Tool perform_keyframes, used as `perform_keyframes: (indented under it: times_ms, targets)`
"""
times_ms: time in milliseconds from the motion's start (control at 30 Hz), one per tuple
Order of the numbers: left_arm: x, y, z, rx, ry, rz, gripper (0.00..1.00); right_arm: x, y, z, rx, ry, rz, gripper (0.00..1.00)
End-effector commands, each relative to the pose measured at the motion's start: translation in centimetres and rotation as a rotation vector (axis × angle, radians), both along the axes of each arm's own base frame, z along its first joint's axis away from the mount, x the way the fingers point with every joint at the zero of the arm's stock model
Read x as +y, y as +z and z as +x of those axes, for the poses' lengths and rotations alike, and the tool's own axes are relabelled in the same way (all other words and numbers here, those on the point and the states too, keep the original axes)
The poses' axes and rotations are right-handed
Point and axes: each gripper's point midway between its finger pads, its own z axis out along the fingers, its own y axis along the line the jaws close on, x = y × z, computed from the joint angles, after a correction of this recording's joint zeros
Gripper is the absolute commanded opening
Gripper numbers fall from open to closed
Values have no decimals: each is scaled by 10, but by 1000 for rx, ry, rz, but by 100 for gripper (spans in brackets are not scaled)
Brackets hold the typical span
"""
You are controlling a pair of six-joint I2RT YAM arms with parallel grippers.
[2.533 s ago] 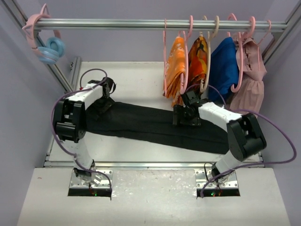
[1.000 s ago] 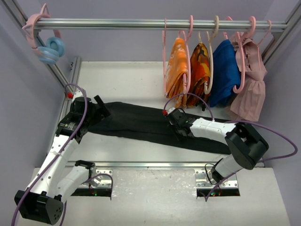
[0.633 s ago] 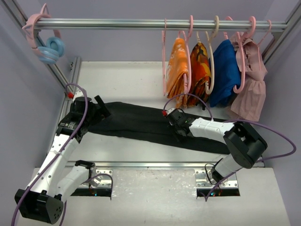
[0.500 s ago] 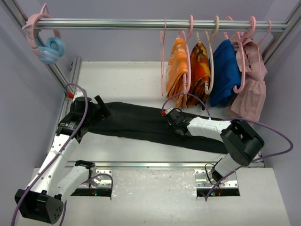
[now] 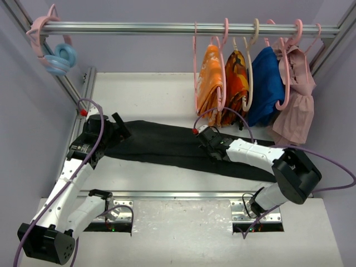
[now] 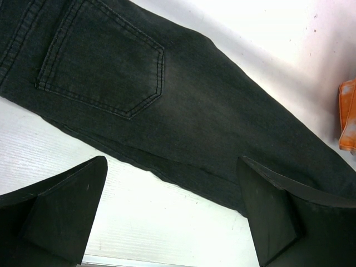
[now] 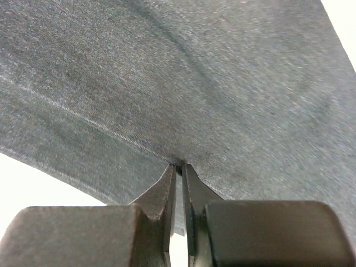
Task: Place the trousers on the hanger
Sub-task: Fold the trousers at the center of the board.
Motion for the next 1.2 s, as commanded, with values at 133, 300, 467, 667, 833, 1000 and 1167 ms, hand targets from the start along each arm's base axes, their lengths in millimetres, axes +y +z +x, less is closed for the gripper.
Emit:
perform_keyframes:
  times_ms: [133,300,467,667,833,1000,1167]
  targets:
    - [-4,7,7,-41,-18,-3,100,5,26,7,-52,-23,38,2]
    - [-4,5,7,-35,-11,-10,100,6,33,-3,-38,-24,61,0]
    - [-7,-11,0,15,36,-70,100,10,52,-22,-50,-5,78,0]
    - [-13,-54,-13,115,136,-172,100,9,49,-56,23,16,69,0]
    - [-18,-81,-17,214,149,-177,100,-1,32,-79,74,24,-9,0]
    - [-27,-114,-27,295,198,-213,100,0,24,-81,92,24,-15,0]
    - [-46,-119,-17,285,173,-262,98,7,16,-84,120,39,1,0]
